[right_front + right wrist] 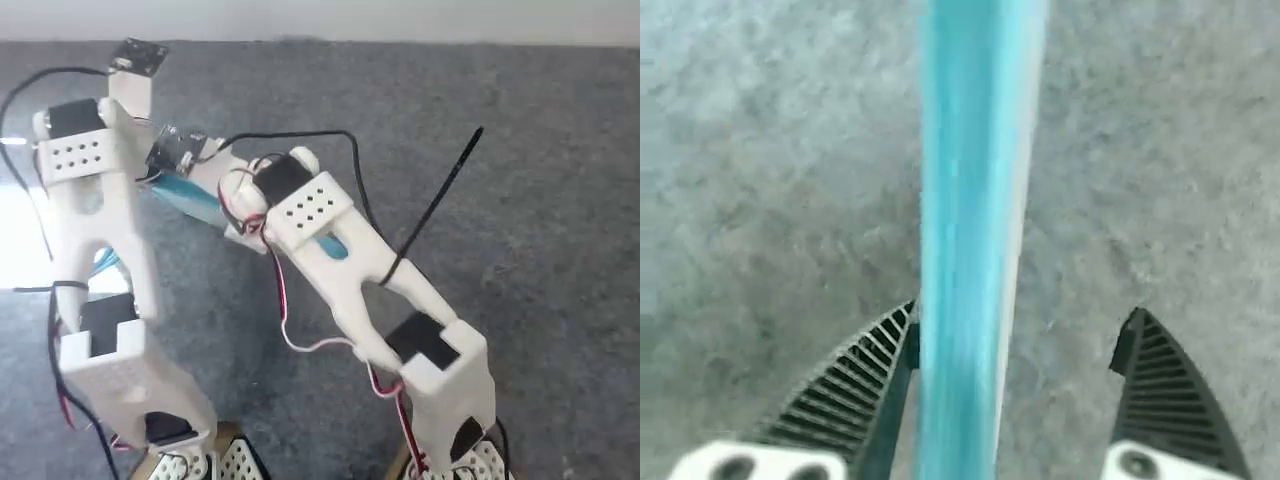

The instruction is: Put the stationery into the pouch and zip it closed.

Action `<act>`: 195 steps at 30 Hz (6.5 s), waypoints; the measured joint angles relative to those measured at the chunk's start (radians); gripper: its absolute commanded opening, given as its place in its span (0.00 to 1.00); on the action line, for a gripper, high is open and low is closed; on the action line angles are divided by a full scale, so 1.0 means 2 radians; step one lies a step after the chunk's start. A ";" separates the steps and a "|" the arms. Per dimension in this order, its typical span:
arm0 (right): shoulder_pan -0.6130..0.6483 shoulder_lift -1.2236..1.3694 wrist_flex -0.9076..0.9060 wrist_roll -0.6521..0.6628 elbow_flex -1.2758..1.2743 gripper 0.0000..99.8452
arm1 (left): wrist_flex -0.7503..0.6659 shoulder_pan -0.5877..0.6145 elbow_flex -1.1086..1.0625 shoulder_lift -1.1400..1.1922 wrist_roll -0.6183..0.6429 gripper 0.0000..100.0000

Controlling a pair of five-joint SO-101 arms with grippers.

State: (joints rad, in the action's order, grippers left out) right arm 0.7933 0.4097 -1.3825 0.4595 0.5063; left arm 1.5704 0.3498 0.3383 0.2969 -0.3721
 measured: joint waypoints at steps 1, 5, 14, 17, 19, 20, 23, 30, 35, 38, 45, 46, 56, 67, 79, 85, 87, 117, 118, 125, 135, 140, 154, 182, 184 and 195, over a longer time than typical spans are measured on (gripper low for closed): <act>-0.002 0.010 0.000 0.000 0.010 0.24 | 0.000 0.000 0.000 0.000 0.000 0.01; -0.002 0.056 0.004 0.001 0.027 0.00 | 0.000 0.000 0.000 0.002 0.000 0.01; -0.007 0.080 0.008 0.001 0.051 0.01 | 0.000 0.000 0.002 0.004 0.001 0.01; -0.014 0.081 -0.008 -0.002 0.064 0.01 | 0.001 0.000 0.002 0.004 0.001 0.01; -0.022 0.081 -0.015 -0.006 0.064 0.01 | -0.003 -0.001 0.002 0.008 0.001 0.01; -0.027 0.081 -0.017 -0.009 0.064 0.01 | -0.008 -0.001 0.002 0.009 0.000 0.01; -0.031 0.081 -0.027 -0.015 0.065 0.01 | -0.022 -0.002 0.002 0.009 -0.002 0.01; -0.032 0.081 -0.035 -0.017 0.069 0.01 | -0.056 0.015 0.011 0.056 -0.002 0.01; -0.044 0.081 -0.038 -0.017 0.074 0.01 | -0.061 0.033 0.065 0.120 -0.002 0.01; -0.050 0.081 -0.038 -0.018 0.074 0.01 | -0.061 0.037 0.107 0.163 -0.002 0.01; -0.052 0.075 -0.038 -0.018 0.074 0.01 | -0.024 0.037 0.203 0.262 -0.002 0.01; -0.052 0.071 -0.038 -0.018 0.074 0.01 | -0.020 0.037 0.214 0.270 -0.002 0.01; -0.072 0.031 -0.038 -0.031 0.074 0.01 | -0.017 0.038 0.266 0.324 -0.002 0.01; -0.071 0.039 -0.046 -0.031 0.074 0.01 | 0.007 0.033 0.270 0.325 -0.040 0.01; -0.053 0.068 -0.056 -0.031 0.074 0.17 | 0.077 0.013 0.366 0.276 -0.040 0.01; -0.036 0.091 -0.050 -0.031 0.074 0.11 | 0.077 -0.005 0.330 0.239 -0.041 0.06; -0.037 0.097 -0.041 -0.031 0.074 0.00 | 0.077 -0.009 0.319 0.222 -0.041 0.08; -0.185 0.092 -0.116 0.028 0.058 0.01 | -0.060 0.031 -0.234 -0.187 -0.147 0.21; -0.185 0.083 -0.116 0.032 0.044 0.01 | -0.077 0.030 -0.262 -0.193 -0.147 0.22; -0.157 -0.028 -0.064 0.087 -0.124 0.01 | -0.183 0.026 -0.342 -0.196 -0.160 0.23; -0.158 -0.146 -0.002 0.127 -0.287 0.01 | -0.308 -0.051 -0.348 -0.184 -0.206 0.32; -0.172 -0.154 -0.002 0.158 -0.302 0.01 | -0.336 -0.069 -0.348 -0.126 -0.269 0.32; -0.174 -0.154 -0.002 0.174 -0.302 0.01 | -0.424 -0.127 -0.348 -0.070 -0.311 0.32; -0.189 -0.221 -0.006 0.080 -0.308 0.01 | -0.434 -0.134 -0.348 -0.038 -0.279 0.01; -0.191 -0.241 -0.007 0.068 -0.308 0.01 | -0.434 -0.134 -0.348 -0.038 -0.280 0.01; -0.193 -0.277 -0.012 0.016 -0.319 0.01 | -0.433 -0.143 -0.373 -0.038 -0.278 0.01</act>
State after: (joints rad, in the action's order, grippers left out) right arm 0.4066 -0.1442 -1.4055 0.4918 -0.1320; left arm 0.7035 0.0644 -0.4074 0.2202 -0.9275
